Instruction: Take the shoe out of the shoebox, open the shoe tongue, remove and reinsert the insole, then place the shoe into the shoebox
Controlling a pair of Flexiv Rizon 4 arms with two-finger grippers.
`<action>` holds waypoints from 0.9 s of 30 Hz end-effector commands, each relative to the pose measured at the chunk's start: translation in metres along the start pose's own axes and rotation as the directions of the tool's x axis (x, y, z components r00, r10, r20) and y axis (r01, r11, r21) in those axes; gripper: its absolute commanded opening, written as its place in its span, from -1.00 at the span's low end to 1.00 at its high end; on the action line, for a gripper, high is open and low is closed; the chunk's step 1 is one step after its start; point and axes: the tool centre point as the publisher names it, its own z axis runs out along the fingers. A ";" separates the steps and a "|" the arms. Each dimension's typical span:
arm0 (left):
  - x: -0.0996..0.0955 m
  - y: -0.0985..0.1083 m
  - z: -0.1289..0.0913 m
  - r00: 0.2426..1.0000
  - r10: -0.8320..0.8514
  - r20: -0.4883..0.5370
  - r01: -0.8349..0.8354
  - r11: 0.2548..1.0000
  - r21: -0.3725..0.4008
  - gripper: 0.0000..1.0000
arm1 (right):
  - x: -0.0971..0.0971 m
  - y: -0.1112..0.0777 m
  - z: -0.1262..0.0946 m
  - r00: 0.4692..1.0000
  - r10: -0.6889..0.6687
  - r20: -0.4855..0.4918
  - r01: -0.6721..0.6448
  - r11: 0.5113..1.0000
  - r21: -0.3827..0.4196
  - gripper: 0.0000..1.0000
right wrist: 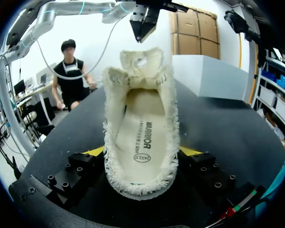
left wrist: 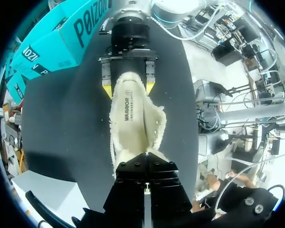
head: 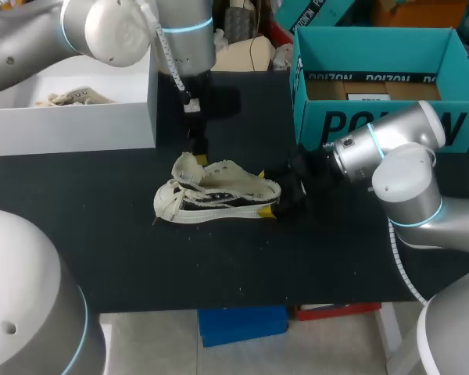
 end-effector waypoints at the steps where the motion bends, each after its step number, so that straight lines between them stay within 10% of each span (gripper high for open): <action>1: -0.008 -0.007 0.016 1.000 -0.006 -0.011 0.006 1.000 0.011 -1.00 | -0.001 -0.002 0.000 1.000 0.001 -0.001 -0.001 1.000 0.001 -1.00; 27: -0.002 -0.038 0.040 0.997 0.060 -0.041 -0.058 0.997 0.059 -1.00 | -0.001 -0.002 0.000 1.000 0.001 -0.001 -0.001 1.000 0.001 -1.00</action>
